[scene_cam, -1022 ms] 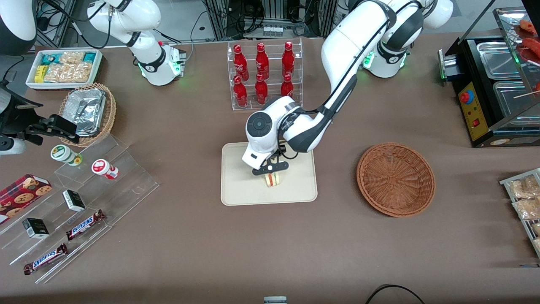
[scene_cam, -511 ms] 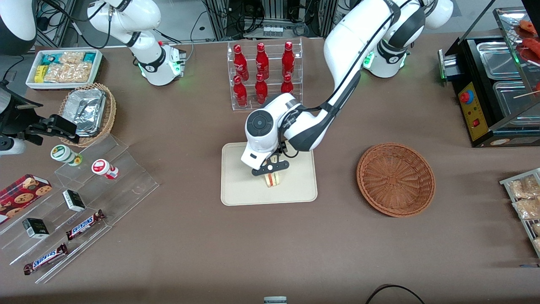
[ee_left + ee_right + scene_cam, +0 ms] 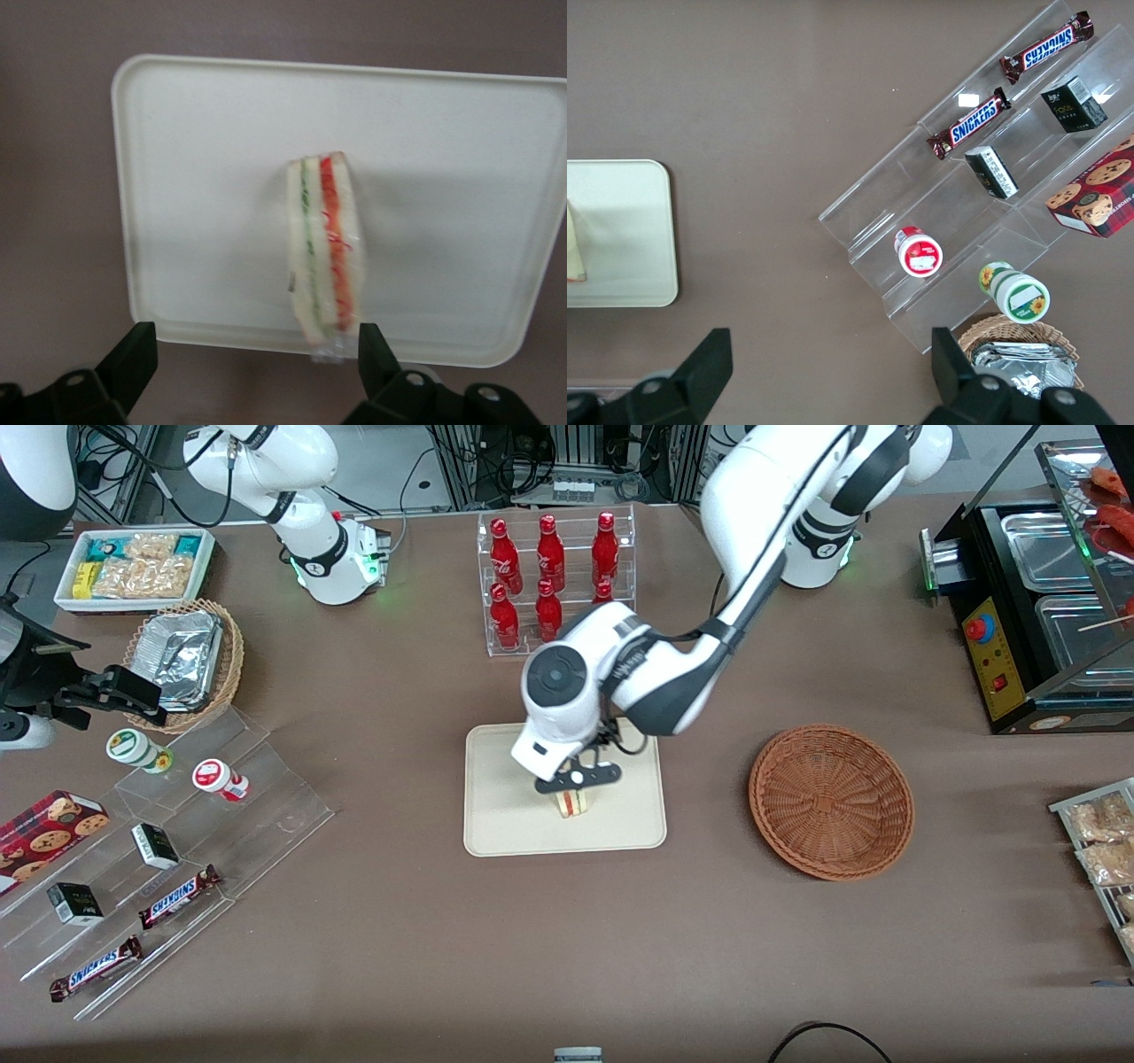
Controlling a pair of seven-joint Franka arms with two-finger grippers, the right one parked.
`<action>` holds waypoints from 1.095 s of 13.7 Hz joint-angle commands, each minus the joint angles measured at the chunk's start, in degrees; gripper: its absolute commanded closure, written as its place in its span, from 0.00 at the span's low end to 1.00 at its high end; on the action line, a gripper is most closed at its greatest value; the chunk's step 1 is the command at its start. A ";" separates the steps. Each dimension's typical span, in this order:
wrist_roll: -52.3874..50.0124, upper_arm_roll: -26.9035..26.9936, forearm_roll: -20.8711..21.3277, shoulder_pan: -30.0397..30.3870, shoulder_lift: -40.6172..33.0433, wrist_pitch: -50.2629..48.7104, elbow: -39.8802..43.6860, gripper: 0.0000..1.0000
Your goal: Place sandwich from basket to tray
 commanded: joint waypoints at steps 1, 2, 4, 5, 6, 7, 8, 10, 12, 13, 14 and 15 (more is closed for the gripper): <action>7.57 -0.11 -0.91 4.10 -3.33 -4.57 -0.90 0.00; 7.66 -0.20 -0.92 5.60 -4.64 -7.02 -1.51 0.00; 8.63 -0.46 -1.00 10.33 -9.20 -7.75 -6.05 0.00; 10.20 -0.72 -1.00 12.54 -11.58 -7.66 -9.04 0.00; 13.87 -0.64 -1.61 13.60 -13.51 -7.66 -11.16 0.00; 17.64 -0.46 -1.88 15.27 -15.53 -7.66 -13.62 0.00; 20.20 -0.55 -1.97 18.07 -17.56 -7.66 -16.17 0.00; 26.18 -0.55 -2.49 21.77 -21.08 -7.66 -19.78 0.00; 30.49 -0.55 -2.94 25.11 -23.98 -8.01 -22.33 0.00; 33.04 -0.55 -2.94 26.87 -25.56 -8.19 -23.82 0.00; 35.41 -0.55 -3.37 28.02 -27.40 -8.36 -25.14 0.00; 37.26 -0.46 -3.46 29.07 -29.07 -8.54 -26.46 0.00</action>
